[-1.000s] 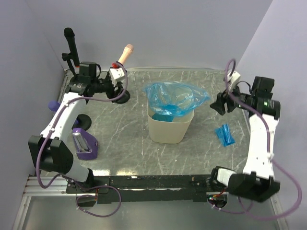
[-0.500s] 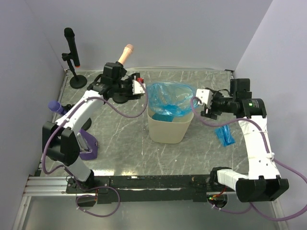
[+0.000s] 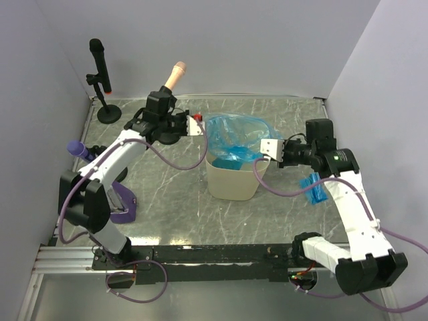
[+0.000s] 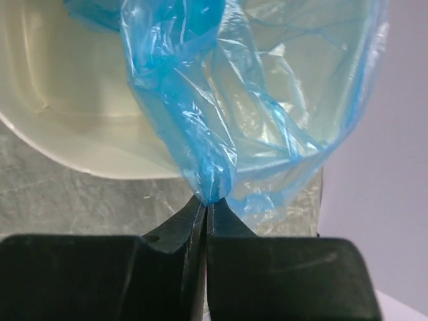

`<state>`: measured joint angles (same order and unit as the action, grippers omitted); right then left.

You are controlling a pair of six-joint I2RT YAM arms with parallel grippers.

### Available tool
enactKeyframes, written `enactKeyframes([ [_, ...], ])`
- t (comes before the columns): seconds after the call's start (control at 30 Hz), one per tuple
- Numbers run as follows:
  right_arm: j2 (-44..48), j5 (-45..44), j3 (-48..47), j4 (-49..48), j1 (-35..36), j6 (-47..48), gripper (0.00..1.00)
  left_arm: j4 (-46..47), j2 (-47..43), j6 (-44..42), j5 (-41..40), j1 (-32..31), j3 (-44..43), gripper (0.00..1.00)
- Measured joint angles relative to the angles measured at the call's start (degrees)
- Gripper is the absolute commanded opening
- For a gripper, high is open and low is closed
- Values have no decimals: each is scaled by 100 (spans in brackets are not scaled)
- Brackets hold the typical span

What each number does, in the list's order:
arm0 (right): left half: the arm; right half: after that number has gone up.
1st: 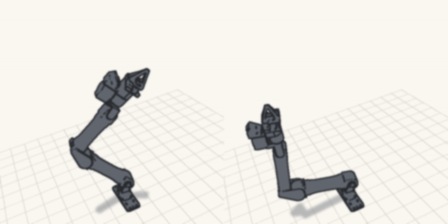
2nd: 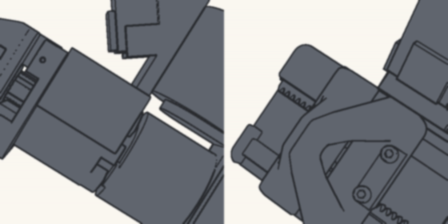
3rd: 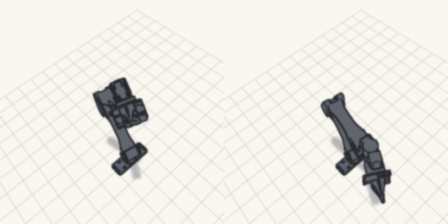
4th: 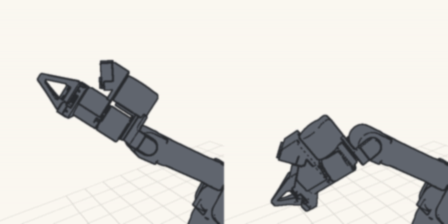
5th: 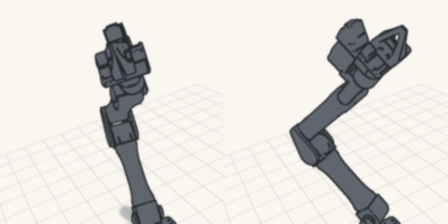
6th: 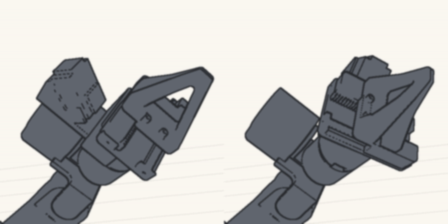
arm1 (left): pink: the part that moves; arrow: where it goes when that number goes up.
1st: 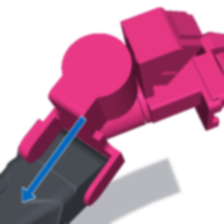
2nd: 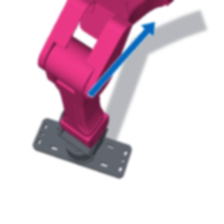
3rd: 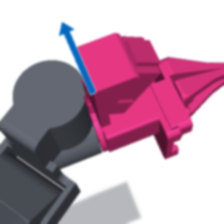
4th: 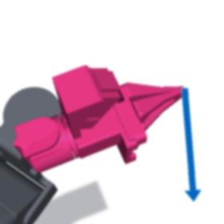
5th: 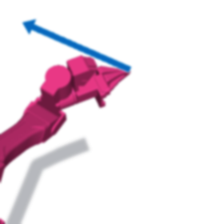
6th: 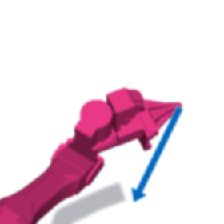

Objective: Put the trash bags into the trash bin

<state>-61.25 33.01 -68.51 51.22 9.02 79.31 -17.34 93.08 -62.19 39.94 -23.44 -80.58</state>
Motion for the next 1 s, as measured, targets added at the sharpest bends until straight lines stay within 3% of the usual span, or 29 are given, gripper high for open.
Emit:
enactKeyframes([
  [0.4,1515,-37,490,-280,-61,-776,0,-107,-1816,702,-105,468,767,0],
  [0.63,2509,2,1515,-496,-63,-1043,0,-221,-2920,1071,-98,476,1805,1],
  [0.83,3206,2,2500,-737,-63,-966,0,-258,-3112,1198,-295,476,2463,1],
  [0.9,3331,2,2868,-848,-63,-927,20,-267,-2990,1209,-396,474,2588,12],
  [0.93,3346,4,2966,-857,-63,-931,31,-267,-2898,1215,-413,468,2592,23],
  [1.0,3276,11,2986,-728,-63,-940,44,-354,-2671,1257,-509,450,2507,40],
])
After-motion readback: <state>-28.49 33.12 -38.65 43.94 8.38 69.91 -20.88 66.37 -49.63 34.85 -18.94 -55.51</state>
